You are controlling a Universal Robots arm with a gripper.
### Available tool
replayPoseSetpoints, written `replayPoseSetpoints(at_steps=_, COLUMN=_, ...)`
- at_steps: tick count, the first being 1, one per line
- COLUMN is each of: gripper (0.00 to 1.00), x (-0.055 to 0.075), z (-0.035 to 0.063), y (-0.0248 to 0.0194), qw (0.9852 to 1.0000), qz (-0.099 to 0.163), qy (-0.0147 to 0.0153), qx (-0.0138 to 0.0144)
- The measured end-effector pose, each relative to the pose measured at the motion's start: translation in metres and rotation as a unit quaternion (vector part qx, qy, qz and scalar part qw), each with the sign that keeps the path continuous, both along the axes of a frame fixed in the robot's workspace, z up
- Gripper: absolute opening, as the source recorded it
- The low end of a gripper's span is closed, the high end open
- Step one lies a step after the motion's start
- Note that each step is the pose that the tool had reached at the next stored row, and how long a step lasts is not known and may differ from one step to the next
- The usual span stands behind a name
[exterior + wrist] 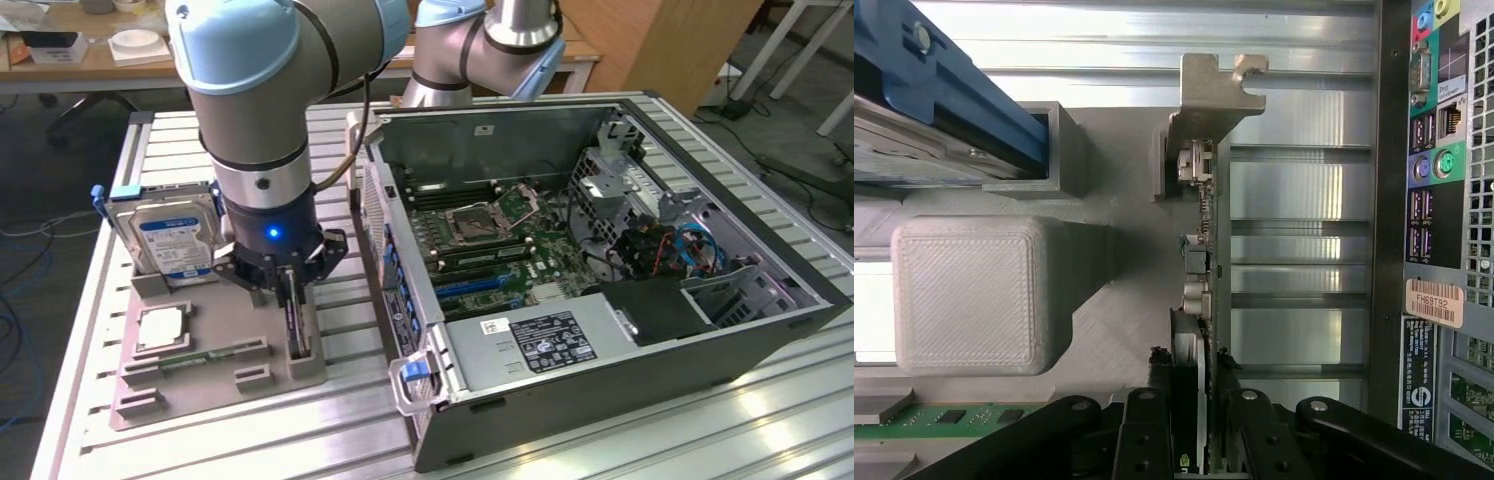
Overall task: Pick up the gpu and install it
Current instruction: 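Pick up the gpu and move the gpu toward the slot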
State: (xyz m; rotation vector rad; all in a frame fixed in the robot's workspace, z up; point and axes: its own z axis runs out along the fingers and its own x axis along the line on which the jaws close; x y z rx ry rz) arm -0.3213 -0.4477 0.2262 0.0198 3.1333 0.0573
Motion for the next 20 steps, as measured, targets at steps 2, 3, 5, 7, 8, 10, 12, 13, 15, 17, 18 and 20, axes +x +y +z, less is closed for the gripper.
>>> replayPoseSetpoints(at_steps=2, gripper=0.27, x=0.0, z=0.0, y=0.0, qw=1.0, qz=0.0, qy=0.0, qx=0.0)
replayPoseSetpoints(at_steps=3, gripper=0.26, x=0.0, z=0.0, y=0.0, qw=1.0, qz=0.0, qy=0.0001, qx=0.0)
replayPoseSetpoints(at_steps=5, gripper=0.26, x=0.0, z=0.0, y=0.0, qw=1.0, qz=0.0, qy=0.0, qx=0.0)
replayPoseSetpoints(at_steps=7, gripper=0.26, x=0.0, z=0.0, y=0.0, qw=1.0, qz=0.0, qy=0.0, qx=0.0)
replayPoseSetpoints(at_steps=8, gripper=0.26, x=0.0, z=0.0, y=0.0, qw=1.0, qz=0.0, qy=0.0, qx=0.0)
replayPoseSetpoints(at_steps=10, gripper=0.26, x=0.0, z=0.0, y=0.0, qw=1.0, qz=0.0, qy=0.0, qx=0.0)
replayPoseSetpoints(at_steps=12, gripper=0.26, x=0.0, z=0.0, y=0.0, qw=1.0, qz=0.0, qy=0.0, qx=0.0)
replayPoseSetpoints(at_steps=13, gripper=0.26, x=0.0, z=0.0, y=0.0, qw=1.0, qz=0.0, qy=0.0, qx=0.0)
replayPoseSetpoints(at_steps=15, gripper=0.26, x=0.0, z=0.0, y=0.0, qw=1.0, qz=0.0, qy=0.0, qx=0.0)
replayPoseSetpoints(at_steps=17, gripper=0.26, x=0.0, z=-0.0001, y=0.0, qw=1.0, qz=0.0, qy=0.0, qx=0.0006)
replayPoseSetpoints(at_steps=18, gripper=0.26, x=0.0, z=-0.0001, y=0.0, qw=1.0, qz=0.0, qy=0.0, qx=0.0018)
replayPoseSetpoints(at_steps=20, gripper=0.26, x=0.0, z=0.0003, y=0.0, qw=1.0, qz=0.0, qy=-0.0001, qx=0.0042)
